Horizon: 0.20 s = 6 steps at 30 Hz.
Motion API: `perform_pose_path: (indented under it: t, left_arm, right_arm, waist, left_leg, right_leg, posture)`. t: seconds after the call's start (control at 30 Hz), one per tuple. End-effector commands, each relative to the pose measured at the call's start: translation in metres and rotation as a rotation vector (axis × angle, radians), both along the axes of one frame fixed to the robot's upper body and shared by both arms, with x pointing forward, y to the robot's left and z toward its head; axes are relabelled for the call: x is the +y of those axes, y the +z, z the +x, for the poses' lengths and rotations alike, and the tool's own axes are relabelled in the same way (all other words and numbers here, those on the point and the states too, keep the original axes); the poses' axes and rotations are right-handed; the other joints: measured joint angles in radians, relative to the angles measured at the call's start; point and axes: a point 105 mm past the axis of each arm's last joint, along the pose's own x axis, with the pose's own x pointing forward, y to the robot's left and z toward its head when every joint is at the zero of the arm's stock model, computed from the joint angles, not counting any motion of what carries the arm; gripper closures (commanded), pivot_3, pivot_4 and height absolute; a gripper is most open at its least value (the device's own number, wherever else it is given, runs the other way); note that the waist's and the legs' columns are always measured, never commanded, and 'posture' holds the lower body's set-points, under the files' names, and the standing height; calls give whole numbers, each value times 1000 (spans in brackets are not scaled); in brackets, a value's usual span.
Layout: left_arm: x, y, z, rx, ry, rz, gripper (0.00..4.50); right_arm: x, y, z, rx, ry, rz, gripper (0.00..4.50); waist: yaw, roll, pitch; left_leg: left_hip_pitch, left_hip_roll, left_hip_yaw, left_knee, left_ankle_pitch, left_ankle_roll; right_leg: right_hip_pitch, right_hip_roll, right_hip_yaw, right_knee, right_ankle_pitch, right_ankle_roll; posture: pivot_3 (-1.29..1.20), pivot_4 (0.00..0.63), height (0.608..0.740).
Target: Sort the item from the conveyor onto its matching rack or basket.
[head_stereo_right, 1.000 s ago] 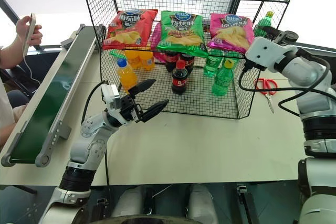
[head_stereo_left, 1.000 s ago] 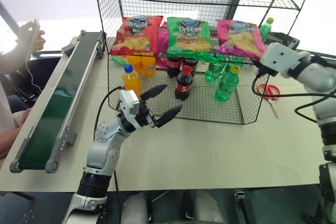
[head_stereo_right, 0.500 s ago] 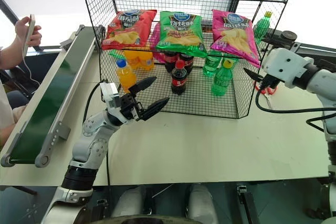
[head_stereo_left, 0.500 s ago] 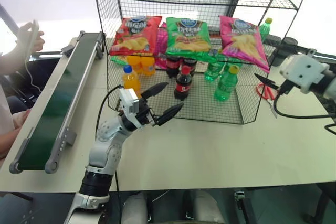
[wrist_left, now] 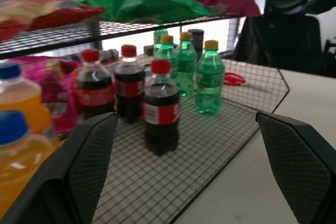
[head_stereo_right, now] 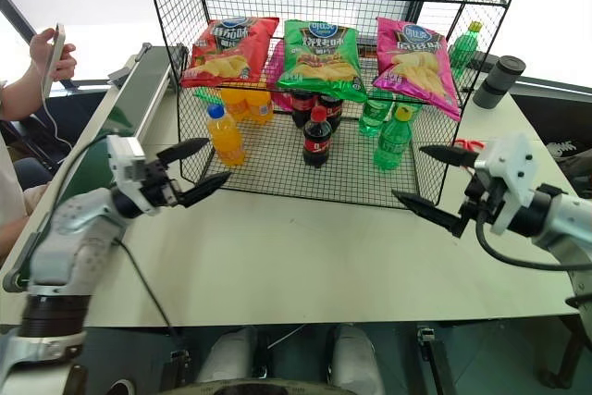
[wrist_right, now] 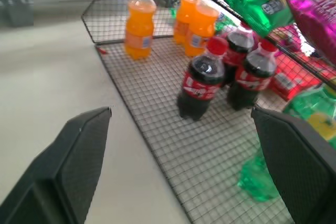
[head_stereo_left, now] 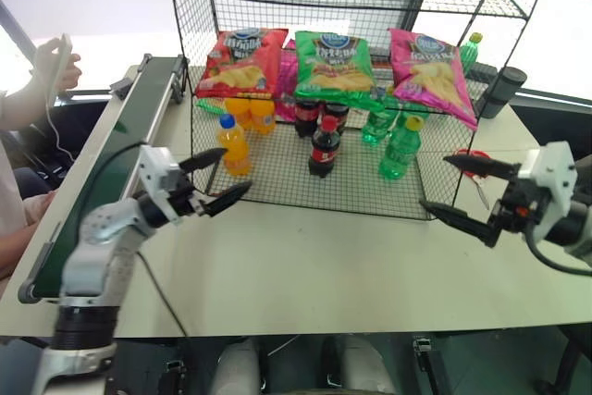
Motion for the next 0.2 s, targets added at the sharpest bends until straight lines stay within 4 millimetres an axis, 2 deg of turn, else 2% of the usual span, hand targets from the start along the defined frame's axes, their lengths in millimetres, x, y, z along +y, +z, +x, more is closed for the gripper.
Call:
perform_pose_path:
  t: [0.03,0.2]
  left_arm:
    - [31,-3,-4,-2,74,107,0]
    - [66,-16,-8,54,132,200,0]
  right_arm:
    - [-12,7,-7,-23,-18,-1,53]
    - [-18,-3,-11,6,-37,8,53]
  waist:
    - [-3,0,0]
    - [-2,0,0]
  left_leg:
    - [0,0,0,0,0,0]
    - [0,0,0,0,0,0]
  right_leg:
    - [0,0,0,0,0,0]
    - [-1,0,0,0,0,0]
  posture:
    - [0,150,738]
    - [0,150,738]
